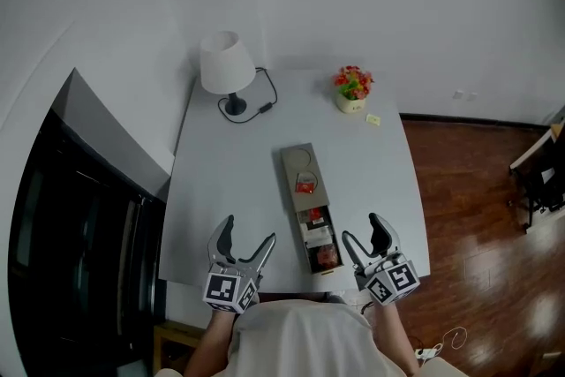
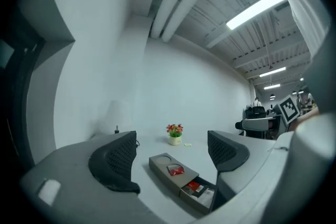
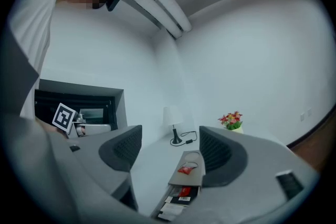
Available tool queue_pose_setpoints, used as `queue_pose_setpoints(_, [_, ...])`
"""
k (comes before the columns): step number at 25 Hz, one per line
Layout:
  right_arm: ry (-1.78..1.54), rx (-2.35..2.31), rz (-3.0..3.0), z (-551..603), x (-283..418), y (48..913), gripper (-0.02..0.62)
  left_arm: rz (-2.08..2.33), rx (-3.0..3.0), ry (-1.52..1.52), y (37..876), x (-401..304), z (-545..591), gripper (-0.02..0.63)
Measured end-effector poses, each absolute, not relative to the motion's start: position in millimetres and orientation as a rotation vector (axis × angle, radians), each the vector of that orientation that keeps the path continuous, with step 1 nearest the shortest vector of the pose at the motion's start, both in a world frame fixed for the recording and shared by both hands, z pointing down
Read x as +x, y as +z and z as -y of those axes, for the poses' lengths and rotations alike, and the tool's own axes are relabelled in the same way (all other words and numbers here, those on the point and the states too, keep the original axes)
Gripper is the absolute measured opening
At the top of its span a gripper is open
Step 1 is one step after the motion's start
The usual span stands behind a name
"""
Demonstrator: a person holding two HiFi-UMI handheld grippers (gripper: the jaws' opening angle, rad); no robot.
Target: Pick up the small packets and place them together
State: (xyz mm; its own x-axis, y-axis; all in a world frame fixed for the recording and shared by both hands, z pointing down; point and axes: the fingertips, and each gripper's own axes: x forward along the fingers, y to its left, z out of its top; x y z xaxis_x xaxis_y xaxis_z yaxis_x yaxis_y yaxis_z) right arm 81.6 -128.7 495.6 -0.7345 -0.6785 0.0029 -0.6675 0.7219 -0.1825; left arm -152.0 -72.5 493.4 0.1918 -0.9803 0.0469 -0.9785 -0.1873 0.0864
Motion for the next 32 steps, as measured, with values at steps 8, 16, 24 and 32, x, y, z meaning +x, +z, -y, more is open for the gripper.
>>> queue_pose_setpoints(8, [-0.251,-1.122,-2.853,125,89,493,0.336,1.628,2.413,0.188,545,-112,76,0.37])
queue_pose_setpoints(16, [-0.299,-1.205,-2.849,113,120,510,0.336,1.118,2.486,0.817,647,-23,83,0.37])
queue_pose_setpoints(24, [-0.316,-1.302,-2.813,103,150,517,0.336,0.682,2.501,1.43,738,42,85,0.346])
queue_pose_setpoints(32, [-0.339,-1.39,-2.769,98,177,521,0.336,0.461,2.39,1.687,789,55,76,0.304])
